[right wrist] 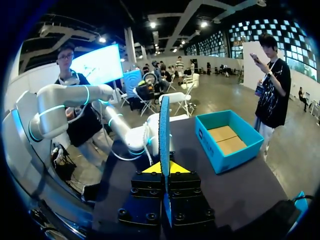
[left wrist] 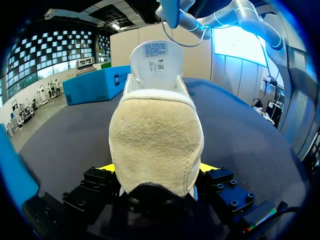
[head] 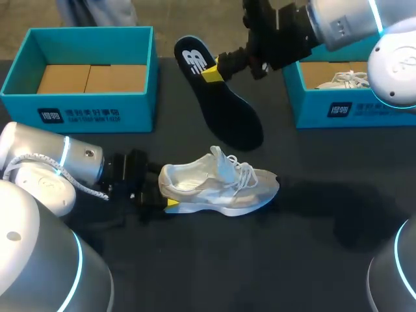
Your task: Take the shoe out of the shoebox, open the shoe tongue, remove and reinsert the insole, then place the shoe into the shoebox
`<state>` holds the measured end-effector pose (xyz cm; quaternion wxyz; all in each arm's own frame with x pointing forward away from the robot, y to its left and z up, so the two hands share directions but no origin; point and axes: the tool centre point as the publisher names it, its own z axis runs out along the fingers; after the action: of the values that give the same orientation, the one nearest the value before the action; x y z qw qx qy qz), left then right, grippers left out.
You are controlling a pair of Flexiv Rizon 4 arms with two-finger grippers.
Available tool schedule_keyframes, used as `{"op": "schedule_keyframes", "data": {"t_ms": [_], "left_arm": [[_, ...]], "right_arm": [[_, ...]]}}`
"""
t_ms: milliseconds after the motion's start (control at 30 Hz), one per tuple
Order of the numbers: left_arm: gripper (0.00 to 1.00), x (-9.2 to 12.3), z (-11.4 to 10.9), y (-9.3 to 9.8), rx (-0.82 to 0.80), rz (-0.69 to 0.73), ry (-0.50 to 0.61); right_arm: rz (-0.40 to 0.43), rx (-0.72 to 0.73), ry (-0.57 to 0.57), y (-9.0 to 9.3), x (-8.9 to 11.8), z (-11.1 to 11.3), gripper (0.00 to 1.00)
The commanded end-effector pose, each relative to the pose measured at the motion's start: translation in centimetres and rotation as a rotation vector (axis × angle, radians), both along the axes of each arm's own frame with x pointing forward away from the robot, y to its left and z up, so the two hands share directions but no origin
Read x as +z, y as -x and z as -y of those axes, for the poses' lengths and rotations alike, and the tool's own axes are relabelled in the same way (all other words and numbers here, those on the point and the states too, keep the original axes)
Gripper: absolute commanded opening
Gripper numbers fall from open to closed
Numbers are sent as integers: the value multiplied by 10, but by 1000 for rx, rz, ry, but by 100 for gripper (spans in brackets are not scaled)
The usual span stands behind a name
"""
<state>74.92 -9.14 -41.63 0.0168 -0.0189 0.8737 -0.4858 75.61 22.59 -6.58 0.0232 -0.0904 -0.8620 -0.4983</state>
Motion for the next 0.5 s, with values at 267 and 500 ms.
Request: {"op": "schedule_keyframes", "data": {"t_ms": [267, 500], "left_arm": [[0, -2, 0, -1, -1, -1, -3], [0, -2, 0, -1, -1, -1, -3]], "right_arm": [[-333, -79, -21, -1, 8, 2, 0], [-483, -155, -182, 7, 24, 6, 0]]}}
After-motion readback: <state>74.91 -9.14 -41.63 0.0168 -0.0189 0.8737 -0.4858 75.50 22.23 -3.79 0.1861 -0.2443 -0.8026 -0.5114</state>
